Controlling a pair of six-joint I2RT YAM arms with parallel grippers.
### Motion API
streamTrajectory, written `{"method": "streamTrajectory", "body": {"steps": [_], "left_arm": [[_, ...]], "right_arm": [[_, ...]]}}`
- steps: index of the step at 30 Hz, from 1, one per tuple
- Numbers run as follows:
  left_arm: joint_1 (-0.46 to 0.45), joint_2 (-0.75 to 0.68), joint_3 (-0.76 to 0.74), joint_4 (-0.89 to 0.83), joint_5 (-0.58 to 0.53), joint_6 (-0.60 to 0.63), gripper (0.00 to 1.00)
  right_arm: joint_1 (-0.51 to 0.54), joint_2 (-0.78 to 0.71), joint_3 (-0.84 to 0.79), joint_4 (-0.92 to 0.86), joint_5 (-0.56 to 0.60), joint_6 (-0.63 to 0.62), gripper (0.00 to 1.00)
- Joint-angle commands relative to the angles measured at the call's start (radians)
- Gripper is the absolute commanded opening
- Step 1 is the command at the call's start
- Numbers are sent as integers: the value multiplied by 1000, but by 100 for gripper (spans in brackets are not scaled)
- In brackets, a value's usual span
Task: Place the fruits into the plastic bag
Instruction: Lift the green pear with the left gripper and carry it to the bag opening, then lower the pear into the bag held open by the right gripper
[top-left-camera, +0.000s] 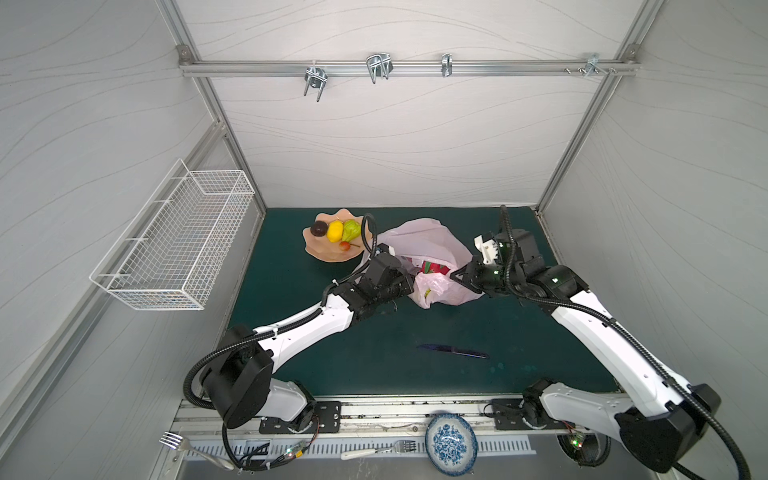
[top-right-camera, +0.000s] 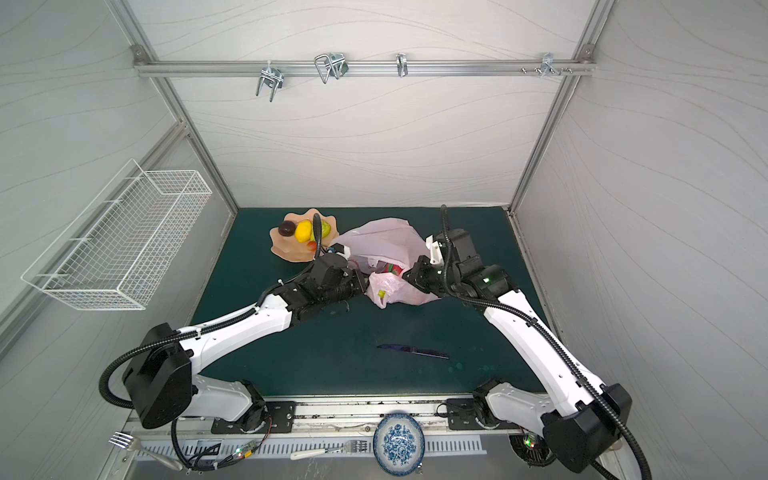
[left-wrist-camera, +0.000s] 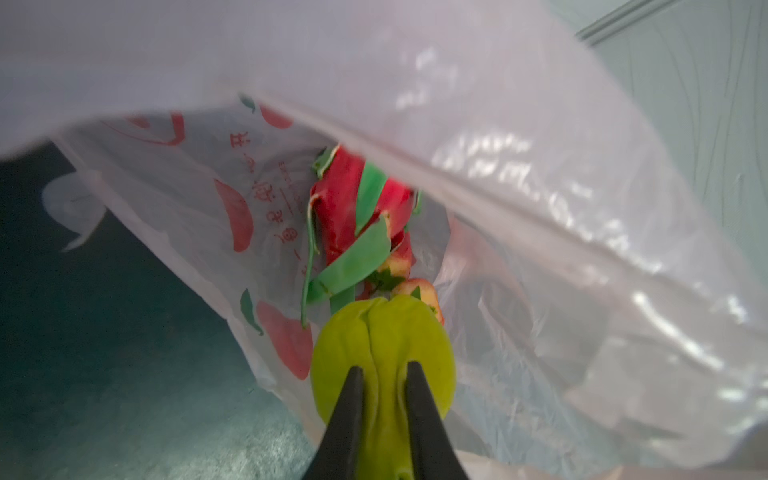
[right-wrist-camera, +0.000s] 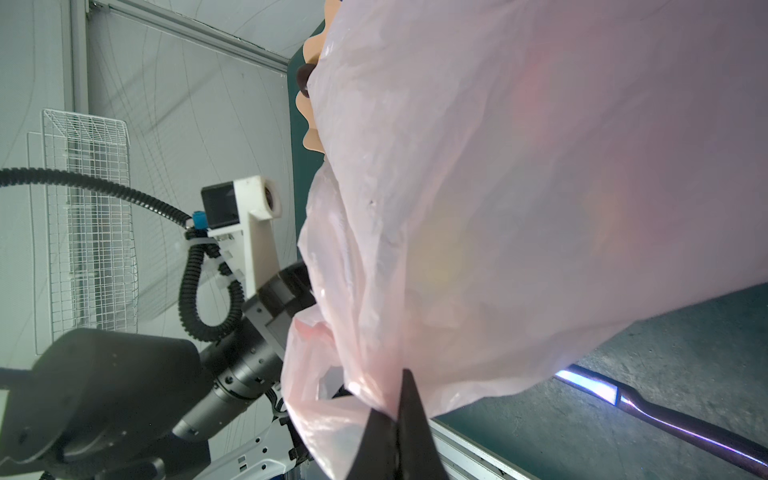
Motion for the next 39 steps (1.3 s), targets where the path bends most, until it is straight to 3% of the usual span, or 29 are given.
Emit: {"method": "streamTrajectory", "body": {"steps": [1, 12, 23, 39], "left_arm": [[-34, -44, -16, -15, -35, 75, 0], [-111, -22, -40, -58, -74, 229, 0], [-116, 100, 20, -58, 14, 281, 0], [12, 301, 288, -149, 125, 382, 0]], "right_arm": [[6, 2, 8, 8, 6, 3, 0], [6, 9, 18, 1, 9, 3, 0], [35, 16, 20, 6, 29, 14, 0], [40, -6, 20, -13, 42, 14, 0]]}}
